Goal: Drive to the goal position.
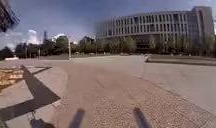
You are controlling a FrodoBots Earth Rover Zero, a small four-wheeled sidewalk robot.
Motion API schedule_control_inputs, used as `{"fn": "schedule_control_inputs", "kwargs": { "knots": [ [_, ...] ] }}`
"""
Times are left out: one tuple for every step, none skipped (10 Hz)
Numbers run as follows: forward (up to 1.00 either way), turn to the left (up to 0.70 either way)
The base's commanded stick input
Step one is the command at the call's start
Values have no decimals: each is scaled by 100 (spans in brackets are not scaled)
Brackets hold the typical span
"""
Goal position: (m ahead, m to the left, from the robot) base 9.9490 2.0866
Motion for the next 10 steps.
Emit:
{"fn": "schedule_control_inputs", "kwargs": {
  "knots": [
    [100, -4],
    [100, -40],
    [100, -22],
    [100, -2],
    [100, -6],
    [100, -15],
    [100, -33],
    [100, -2],
    [100, -2],
    [100, -2]
  ]
}}
